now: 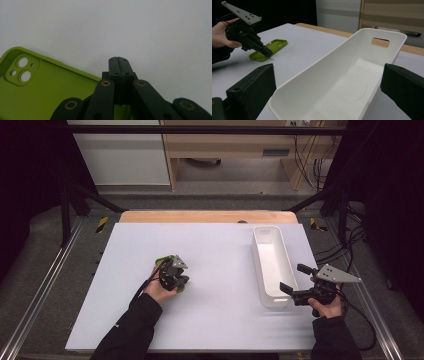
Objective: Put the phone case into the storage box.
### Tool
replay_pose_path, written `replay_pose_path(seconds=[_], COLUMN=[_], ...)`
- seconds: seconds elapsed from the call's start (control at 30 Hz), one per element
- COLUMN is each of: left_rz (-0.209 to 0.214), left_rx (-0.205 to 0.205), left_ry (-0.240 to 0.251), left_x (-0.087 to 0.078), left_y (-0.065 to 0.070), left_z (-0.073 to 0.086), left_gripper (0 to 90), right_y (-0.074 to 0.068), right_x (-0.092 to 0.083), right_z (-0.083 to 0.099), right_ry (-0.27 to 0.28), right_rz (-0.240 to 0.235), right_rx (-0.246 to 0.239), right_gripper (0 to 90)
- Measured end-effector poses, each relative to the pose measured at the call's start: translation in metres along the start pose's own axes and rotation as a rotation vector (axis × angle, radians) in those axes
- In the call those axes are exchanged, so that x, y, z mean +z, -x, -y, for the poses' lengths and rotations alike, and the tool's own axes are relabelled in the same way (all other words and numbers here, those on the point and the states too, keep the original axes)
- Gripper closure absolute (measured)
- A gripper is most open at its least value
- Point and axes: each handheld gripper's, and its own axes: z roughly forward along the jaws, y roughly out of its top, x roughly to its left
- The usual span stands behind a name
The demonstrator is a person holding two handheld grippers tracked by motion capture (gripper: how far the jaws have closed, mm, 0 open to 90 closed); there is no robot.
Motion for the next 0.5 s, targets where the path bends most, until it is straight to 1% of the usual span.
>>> replay_pose_path(seconds=[0.23, 0.27, 0.5], left_rz=[0.005, 0.003, -0.002], left_rx=[-0.003, 0.001, 0.001], left_ry=[-0.012, -0.02, -0.029], left_x=[-0.0039, -0.0052, -0.0094], left_y=[0.0011, 0.0017, 0.0019], left_z=[0.0043, 0.0052, 0.0101], left_gripper=[90.0, 90.0, 90.0], right_y=[0.0, 0.0, -0.0002], right_x=[0.0006, 0.0006, 0.0005], right_z=[0.0002, 0.0002, 0.0001], right_ry=[-0.003, -0.004, -0.005], right_rz=[0.003, 0.002, 0.002], right_rx=[-0.002, -0.001, 0.002], right_gripper=[0.5, 0.5, 0.5])
